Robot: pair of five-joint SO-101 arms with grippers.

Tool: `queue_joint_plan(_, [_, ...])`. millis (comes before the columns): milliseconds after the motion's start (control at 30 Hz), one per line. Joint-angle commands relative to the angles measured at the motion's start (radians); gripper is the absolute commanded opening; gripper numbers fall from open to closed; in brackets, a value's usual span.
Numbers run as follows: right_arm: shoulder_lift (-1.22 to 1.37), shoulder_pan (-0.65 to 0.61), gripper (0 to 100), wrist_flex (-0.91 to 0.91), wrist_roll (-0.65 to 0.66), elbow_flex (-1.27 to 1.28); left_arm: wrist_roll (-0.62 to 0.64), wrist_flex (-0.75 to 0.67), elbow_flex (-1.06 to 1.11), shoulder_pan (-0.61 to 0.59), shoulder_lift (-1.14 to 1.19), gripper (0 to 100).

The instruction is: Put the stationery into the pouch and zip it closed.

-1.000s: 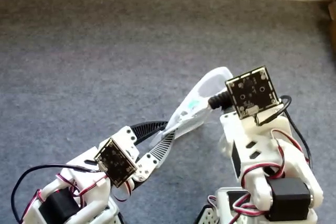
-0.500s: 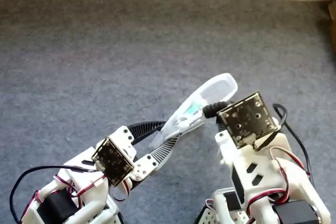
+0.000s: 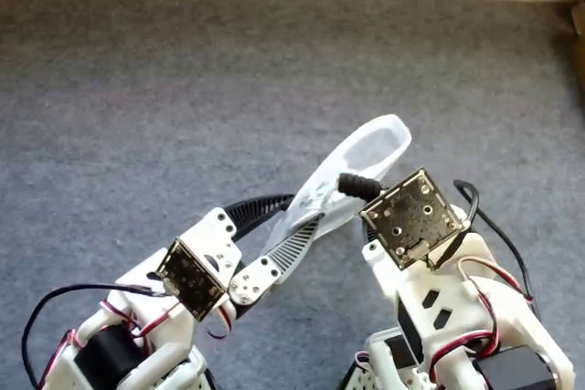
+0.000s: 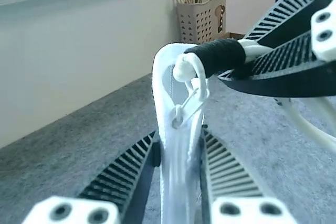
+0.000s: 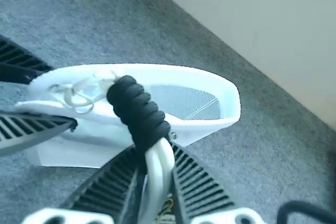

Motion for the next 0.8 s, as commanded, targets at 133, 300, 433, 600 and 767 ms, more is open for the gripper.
queue_joint_plan(133, [0.018, -0.013, 0.5, 0.005, 0.015, -0.001, 0.014, -0.089, 0.001, 0.018, -0.013, 5])
queue_joint_plan(300, [0.018, -0.01, 0.5, 0.004, 0.015, -0.001, 0.011, -0.084, -0.007, 0.048, -0.013, 1])
queue_joint_plan(433, [0.018, -0.008, 0.5, -0.002, 0.011, -0.001, 0.009, -0.074, -0.005, 0.065, -0.013, 1])
queue_joint_plan(600, [0.018, 0.116, 0.5, -0.093, 0.008, 0.027, 0.006, 0.003, -0.027, 0.064, -0.013, 1])
queue_joint_plan(767, [0.018, 0.302, 0.5, -0.321, 0.008, 0.186, 0.005, 0.081, -0.076, 0.042, -0.013, 1])
